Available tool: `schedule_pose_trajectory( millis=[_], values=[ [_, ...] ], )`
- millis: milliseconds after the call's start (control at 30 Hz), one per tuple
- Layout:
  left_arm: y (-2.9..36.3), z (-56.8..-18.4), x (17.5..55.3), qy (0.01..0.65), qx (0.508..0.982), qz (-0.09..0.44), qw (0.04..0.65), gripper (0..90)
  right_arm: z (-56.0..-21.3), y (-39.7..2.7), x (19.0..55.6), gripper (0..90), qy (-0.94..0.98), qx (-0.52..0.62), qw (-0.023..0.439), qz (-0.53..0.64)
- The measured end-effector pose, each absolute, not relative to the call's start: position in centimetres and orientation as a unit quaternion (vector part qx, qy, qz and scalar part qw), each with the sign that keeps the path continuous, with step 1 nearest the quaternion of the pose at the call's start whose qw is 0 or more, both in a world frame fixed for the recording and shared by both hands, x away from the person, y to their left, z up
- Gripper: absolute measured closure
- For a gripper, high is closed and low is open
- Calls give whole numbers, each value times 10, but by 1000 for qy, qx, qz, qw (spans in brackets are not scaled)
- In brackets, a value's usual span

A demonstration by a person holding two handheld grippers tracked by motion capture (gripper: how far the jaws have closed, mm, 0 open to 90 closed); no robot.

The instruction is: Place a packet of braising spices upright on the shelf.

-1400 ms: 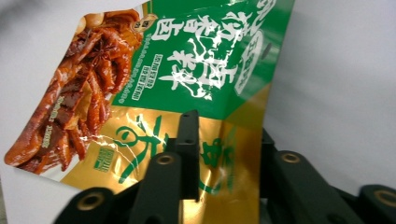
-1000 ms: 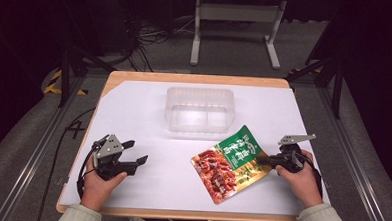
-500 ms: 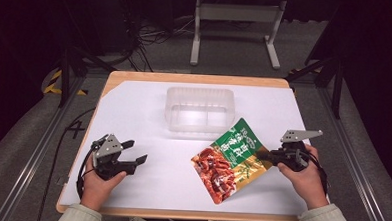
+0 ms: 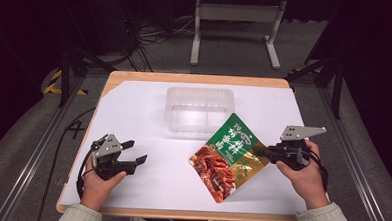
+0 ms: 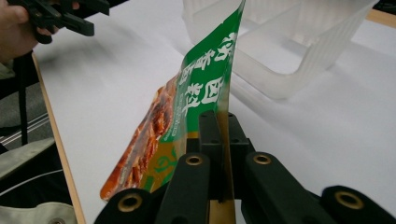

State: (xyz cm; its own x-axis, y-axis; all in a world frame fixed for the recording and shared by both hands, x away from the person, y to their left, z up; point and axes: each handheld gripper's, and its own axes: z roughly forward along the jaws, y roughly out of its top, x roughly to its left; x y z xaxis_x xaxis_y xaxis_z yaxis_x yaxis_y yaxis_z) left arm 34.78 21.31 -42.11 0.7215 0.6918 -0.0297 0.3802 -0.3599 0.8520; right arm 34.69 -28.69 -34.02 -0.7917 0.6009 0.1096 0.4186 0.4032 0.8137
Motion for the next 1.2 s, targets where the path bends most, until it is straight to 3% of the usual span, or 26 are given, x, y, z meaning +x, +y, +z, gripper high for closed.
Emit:
schedule_pose_trajectory(
  millis=[567,1200],
  values=[
    [213,-421,348,332,807,170,459,299,-299,-279,333,900,818,259,148,491],
    [213,-421,348,331,807,173,457,299,-267,-283,365,900,805,280,153,501]
  ],
)
